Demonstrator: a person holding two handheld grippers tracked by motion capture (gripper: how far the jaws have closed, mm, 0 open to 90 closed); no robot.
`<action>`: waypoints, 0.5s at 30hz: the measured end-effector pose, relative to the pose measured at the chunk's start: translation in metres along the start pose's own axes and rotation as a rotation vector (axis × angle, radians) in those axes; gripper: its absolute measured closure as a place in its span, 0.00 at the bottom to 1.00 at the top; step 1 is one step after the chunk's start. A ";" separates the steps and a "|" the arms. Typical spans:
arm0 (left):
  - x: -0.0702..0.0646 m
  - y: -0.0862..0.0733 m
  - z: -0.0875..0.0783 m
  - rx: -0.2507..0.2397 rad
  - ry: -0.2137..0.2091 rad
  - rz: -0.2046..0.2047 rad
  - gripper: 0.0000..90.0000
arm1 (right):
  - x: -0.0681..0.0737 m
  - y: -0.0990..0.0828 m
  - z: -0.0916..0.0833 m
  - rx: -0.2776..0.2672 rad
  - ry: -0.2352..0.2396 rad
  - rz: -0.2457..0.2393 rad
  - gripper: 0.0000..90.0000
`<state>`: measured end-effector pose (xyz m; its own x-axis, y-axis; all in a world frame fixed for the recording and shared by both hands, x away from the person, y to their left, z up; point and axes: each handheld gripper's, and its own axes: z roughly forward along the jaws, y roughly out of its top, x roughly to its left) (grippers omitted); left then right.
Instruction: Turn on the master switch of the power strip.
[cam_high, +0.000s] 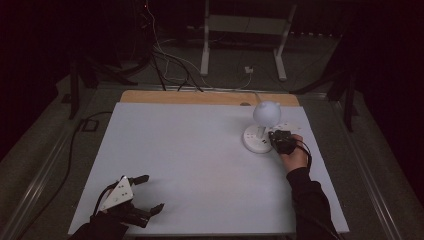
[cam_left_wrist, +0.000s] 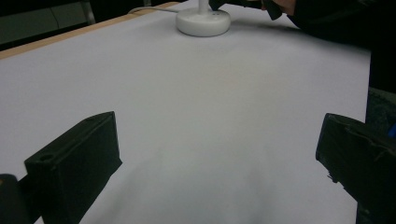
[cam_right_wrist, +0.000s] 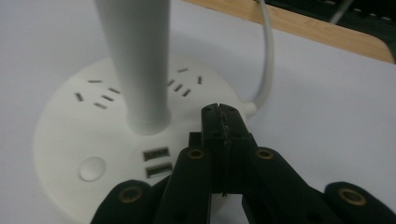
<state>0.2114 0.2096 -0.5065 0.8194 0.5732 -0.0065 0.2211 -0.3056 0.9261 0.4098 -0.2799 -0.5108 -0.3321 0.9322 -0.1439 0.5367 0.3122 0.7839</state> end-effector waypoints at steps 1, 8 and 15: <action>0.000 0.000 0.000 -0.001 0.001 0.001 0.00 | 0.000 -0.001 0.000 -0.007 0.009 -0.001 1.00; 0.001 0.000 0.000 0.002 0.004 -0.002 0.00 | -0.009 0.000 -0.011 -0.093 0.009 0.071 1.00; 0.001 0.000 0.000 0.001 0.006 -0.002 0.00 | -0.012 0.002 -0.017 -0.092 0.016 0.087 0.99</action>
<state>0.2121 0.2102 -0.5065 0.8159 0.5782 -0.0061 0.2235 -0.3055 0.9256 0.4016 -0.2938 -0.4977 -0.3003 0.9517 -0.0641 0.4905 0.2117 0.8453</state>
